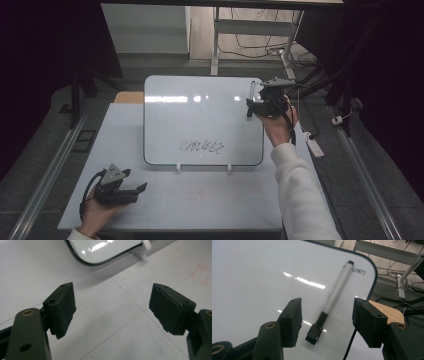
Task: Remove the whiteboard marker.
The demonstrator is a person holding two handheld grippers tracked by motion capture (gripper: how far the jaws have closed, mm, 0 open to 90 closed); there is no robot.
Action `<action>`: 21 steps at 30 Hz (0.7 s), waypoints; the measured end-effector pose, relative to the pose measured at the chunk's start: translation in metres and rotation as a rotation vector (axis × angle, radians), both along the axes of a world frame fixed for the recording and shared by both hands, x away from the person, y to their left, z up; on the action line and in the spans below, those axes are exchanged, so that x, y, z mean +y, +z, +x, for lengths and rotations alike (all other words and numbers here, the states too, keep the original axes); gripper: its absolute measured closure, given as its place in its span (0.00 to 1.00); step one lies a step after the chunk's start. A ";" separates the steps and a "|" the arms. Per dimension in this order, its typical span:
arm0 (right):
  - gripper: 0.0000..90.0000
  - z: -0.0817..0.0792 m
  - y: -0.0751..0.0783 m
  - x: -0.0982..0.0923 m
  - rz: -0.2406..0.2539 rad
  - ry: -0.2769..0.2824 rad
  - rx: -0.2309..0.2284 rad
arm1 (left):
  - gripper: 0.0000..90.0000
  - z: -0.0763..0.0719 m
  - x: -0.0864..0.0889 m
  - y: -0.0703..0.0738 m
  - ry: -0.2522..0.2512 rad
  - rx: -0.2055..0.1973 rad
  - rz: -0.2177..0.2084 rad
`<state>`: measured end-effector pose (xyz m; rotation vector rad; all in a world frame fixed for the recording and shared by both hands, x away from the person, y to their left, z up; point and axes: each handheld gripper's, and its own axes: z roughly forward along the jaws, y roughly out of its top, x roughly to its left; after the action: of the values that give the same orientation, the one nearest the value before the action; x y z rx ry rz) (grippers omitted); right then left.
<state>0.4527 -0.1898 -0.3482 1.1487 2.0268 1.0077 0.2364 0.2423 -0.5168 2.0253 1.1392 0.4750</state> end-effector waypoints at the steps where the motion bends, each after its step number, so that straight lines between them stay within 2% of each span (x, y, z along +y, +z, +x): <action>1: 0.47 0.000 0.000 0.000 0.000 0.000 0.000 | 0.25 0.000 0.000 0.000 -0.001 0.000 0.000; 9: 0.56 0.024 0.009 0.010 -0.008 -0.046 0.031 | 0.25 0.000 0.000 0.000 -0.002 -0.002 0.003; 12: 0.59 0.030 0.009 0.012 -0.011 -0.064 0.031 | 0.25 0.000 0.000 0.000 -0.002 -0.003 0.003; 14: 0.62 0.038 0.010 0.014 -0.021 -0.099 0.025 | 0.25 0.000 0.001 0.000 -0.002 -0.004 0.004; 18: 0.66 0.044 0.010 0.015 -0.005 -0.123 0.017 | 0.25 0.001 0.001 0.000 -0.001 -0.004 0.003; 21: 0.69 0.048 0.008 0.017 -0.011 -0.133 0.014 | 0.25 0.001 0.002 -0.001 -0.001 -0.003 0.003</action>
<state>0.5003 -0.1729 -0.3402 1.2697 1.9365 0.9237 0.2373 0.2445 -0.5176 2.0275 1.1359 0.4792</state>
